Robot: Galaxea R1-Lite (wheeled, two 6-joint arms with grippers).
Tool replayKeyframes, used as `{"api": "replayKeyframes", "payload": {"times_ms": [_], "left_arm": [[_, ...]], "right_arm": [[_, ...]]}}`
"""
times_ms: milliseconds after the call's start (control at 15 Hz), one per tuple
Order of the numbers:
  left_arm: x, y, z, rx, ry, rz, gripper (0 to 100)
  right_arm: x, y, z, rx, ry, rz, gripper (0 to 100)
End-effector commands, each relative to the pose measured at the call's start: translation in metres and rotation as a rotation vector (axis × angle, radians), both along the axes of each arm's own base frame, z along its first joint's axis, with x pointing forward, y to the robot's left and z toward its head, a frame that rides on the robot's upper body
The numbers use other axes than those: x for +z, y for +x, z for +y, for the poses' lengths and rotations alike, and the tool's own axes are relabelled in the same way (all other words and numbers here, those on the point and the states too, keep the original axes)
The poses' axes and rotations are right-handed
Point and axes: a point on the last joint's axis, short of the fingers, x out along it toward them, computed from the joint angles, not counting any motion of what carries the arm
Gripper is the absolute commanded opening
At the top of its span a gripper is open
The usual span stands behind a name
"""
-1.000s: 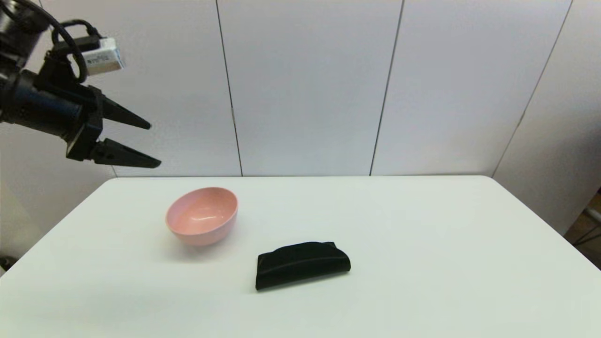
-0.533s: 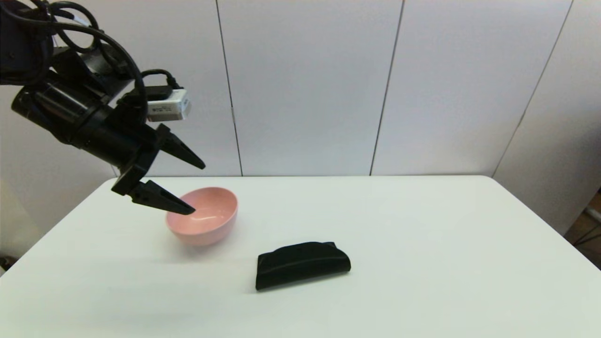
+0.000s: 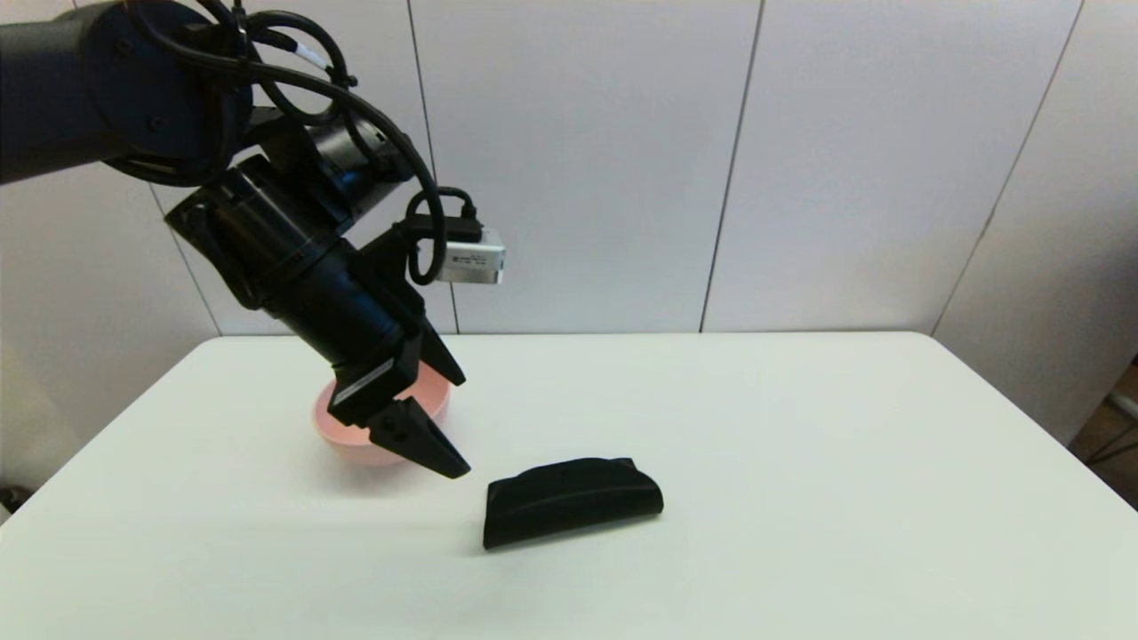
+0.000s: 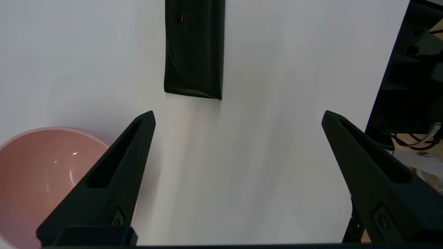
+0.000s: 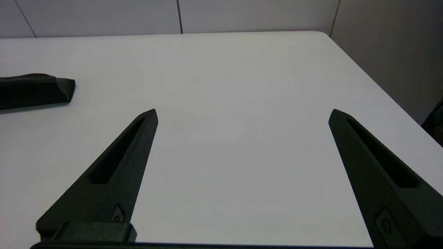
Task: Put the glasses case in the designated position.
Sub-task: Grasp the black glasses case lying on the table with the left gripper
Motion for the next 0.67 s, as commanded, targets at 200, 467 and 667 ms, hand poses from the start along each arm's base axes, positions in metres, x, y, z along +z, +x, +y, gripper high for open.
{"api": "replayKeyframes", "payload": {"times_ms": [200,467,667], "left_arm": [[-0.037,0.014,-0.03,-0.04,0.081,0.096,100],[-0.06,0.02,-0.056,0.006,0.135,0.154,100],[-0.071,0.026,-0.063,0.006,0.144,0.166,100]], "right_arm": [[0.0,0.0,0.0,0.0,0.0,-0.001,100],[0.0,0.0,0.0,-0.001,0.0,-0.001,100],[0.0,0.0,0.0,0.0,0.0,-0.001,100]]}}
